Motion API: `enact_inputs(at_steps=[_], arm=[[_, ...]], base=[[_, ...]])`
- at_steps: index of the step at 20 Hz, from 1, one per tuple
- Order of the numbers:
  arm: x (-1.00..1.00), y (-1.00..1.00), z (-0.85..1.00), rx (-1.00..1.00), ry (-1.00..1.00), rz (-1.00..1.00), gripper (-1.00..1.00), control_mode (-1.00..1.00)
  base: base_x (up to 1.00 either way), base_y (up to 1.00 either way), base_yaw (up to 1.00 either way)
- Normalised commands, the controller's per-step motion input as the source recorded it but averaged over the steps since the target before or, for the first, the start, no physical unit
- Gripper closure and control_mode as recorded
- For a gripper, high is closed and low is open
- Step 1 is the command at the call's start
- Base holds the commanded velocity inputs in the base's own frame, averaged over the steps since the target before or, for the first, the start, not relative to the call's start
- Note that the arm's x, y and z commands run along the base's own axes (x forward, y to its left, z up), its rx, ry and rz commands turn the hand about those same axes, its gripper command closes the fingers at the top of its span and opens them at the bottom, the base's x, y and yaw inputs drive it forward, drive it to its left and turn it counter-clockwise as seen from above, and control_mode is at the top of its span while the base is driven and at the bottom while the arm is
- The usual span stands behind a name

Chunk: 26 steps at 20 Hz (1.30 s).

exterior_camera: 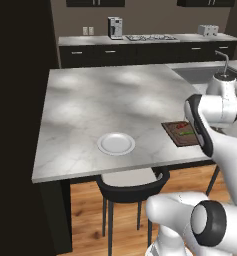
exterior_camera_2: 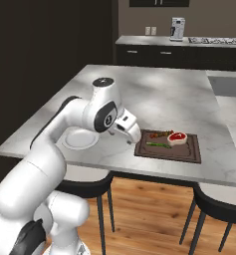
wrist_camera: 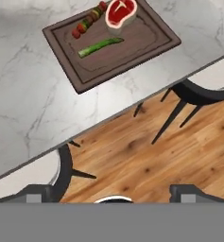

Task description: Create a steak meal by picking up the steak and asparagus from the tray and placing them on the plate. Leave the kebabs on the tray.

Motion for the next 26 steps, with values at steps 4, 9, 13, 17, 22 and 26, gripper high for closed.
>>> enact_inputs(at_steps=[4, 9, 13, 17, 22, 26], arm=[[0.31, -0.6, -0.41, 0.0, 0.0, -0.29, -1.0, -1.0], [0.39, -0.34, -0.26, 0.06, 0.0, -0.1, -1.0, -1.0], [0.38, -0.26, -0.22, 0.08, 0.0, -0.02, -1.0, -1.0], [0.45, -0.1, -0.24, 0.09, 0.0, 0.0, -1.0, -1.0], [0.44, -0.04, -0.27, 0.07, 0.0, 0.0, -1.0, -1.0], [0.47, -0.08, -0.28, 0.07, 0.0, 0.0, -1.0, -1.0]], base=[[0.0, 0.0, 0.0], [0.0, 0.0, 0.0], [0.0, 0.0, 0.0], [0.0, 0.0, 0.0], [0.0, 0.0, 0.0], [0.0, 0.0, 0.0]])
